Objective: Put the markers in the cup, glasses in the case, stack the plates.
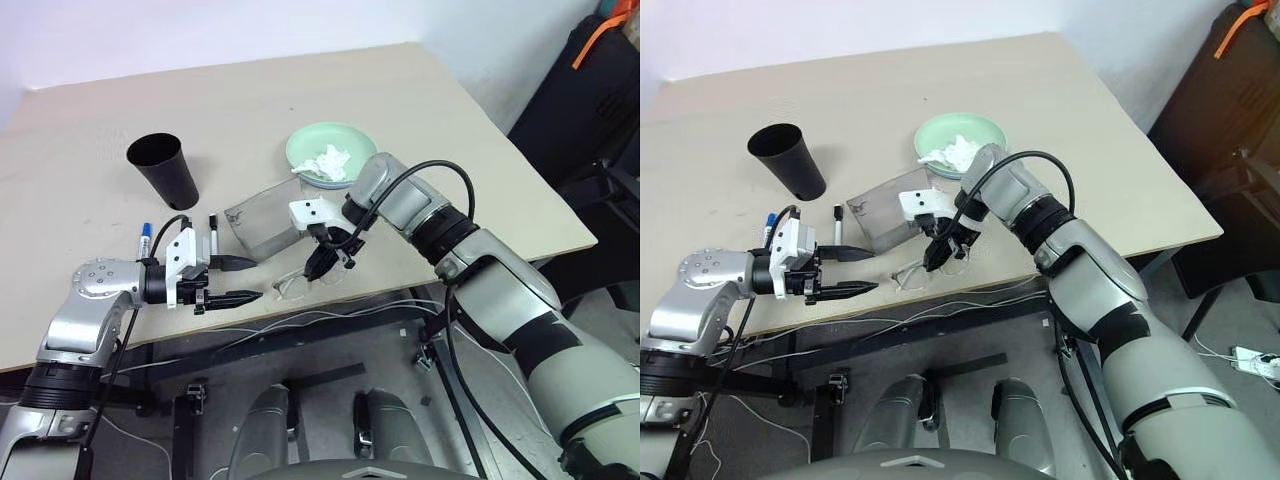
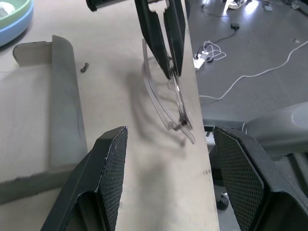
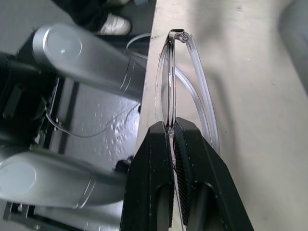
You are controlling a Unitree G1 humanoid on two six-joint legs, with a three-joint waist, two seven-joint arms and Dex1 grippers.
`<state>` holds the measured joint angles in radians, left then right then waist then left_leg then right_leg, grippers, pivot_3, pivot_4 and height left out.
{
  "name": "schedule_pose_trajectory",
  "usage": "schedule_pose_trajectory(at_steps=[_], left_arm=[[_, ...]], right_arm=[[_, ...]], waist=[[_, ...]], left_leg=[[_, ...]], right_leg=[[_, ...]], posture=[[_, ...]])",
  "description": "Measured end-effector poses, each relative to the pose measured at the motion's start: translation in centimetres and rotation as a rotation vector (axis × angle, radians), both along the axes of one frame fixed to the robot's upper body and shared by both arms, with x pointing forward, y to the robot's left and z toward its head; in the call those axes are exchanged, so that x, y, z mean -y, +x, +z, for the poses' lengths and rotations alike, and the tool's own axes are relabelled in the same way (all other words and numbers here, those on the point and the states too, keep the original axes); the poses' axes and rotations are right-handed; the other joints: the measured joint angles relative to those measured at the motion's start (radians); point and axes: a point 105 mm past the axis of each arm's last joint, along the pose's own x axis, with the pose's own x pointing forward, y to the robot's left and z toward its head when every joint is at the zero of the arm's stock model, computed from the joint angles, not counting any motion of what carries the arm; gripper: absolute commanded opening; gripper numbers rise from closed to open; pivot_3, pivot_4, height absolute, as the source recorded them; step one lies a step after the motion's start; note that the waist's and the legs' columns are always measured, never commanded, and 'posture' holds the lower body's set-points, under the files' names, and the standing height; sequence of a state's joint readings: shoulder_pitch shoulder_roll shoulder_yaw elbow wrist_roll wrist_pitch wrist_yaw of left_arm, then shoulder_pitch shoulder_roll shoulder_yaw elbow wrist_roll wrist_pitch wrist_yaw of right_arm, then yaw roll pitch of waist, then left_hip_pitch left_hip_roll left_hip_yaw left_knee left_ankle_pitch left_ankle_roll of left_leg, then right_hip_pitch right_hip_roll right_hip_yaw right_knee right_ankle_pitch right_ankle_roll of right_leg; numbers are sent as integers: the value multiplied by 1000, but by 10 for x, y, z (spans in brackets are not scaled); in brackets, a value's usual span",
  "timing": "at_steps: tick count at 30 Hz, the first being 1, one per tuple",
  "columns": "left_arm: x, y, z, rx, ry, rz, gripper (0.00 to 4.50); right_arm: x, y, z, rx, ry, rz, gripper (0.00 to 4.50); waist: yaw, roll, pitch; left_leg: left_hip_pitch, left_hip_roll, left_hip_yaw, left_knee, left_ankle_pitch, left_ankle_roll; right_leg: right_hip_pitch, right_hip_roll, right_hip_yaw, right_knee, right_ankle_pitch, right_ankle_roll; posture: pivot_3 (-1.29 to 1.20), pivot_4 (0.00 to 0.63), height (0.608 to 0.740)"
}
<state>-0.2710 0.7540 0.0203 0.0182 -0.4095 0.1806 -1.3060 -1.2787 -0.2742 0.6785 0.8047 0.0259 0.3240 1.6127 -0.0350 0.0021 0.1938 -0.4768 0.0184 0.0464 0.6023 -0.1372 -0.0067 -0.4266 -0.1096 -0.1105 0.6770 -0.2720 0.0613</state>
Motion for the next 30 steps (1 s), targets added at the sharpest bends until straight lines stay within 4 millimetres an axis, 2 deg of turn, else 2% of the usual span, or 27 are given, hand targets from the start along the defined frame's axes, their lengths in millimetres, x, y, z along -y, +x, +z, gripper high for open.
schedule_pose_trajectory(at_steps=[4, 12, 15, 19, 21, 25, 30], left_arm=[[-2, 0, 1, 0, 6, 4, 2958], [-21, 0, 5, 5, -6, 96, 2958], [-32, -1, 6, 2, -24, 155, 2958], [-46, -3, 9, 16, -21, 225, 2958], [-52, -5, 9, 16, -24, 256, 2958], [-56, -9, 7, 7, -31, 287, 2958], [-64, -14, 7, 13, -31, 336, 2958]], right_arm=[[-1, 8, 20, 20, 56, -27, 5], [-9, 18, 50, 62, 206, -34, 5], [-13, 21, 57, 94, 237, -31, 5], [-16, 27, 58, 141, 266, -41, 5], [-24, 30, 59, 174, 294, -52, 5], [-40, 37, 61, 250, 332, -103, 5], [-46, 44, 61, 313, 347, -140, 5]], waist=[[-8, 0, 0], [-6, 0, 1], [-6, 0, 1], [-5, 0, 1], [-6, 0, 1], [-5, 0, 1], [-7, 0, 1]], left_leg=[[-1, 11, 5, 5, 6, 1], [-1, 15, 7, 7, 5, -1], [-1, 16, 6, 5, 4, -2], [-2, 16, 7, 4, 4, -1], [-2, 16, 7, 2, 4, -1], [-2, 16, 9, -3, 5, -2], [-2, 16, 10, -5, 5, -3]], right_leg=[[0, 12, 1, 0, 0, 0], [0, 14, 1, -1, 2, -4], [-2, 14, 1, -8, 6, -8], [-2, 13, 2, -13, 8, -9], [-3, 13, 2, -13, 9, -8], [-4, 13, 3, -14, 9, -6], [-3, 13, 3, -14, 9, -6]], posture=[[0, 150, 727], [0, 150, 727], [0, 150, 727], [0, 150, 727], [0, 150, 727], [0, 150, 727], [0, 150, 727]])
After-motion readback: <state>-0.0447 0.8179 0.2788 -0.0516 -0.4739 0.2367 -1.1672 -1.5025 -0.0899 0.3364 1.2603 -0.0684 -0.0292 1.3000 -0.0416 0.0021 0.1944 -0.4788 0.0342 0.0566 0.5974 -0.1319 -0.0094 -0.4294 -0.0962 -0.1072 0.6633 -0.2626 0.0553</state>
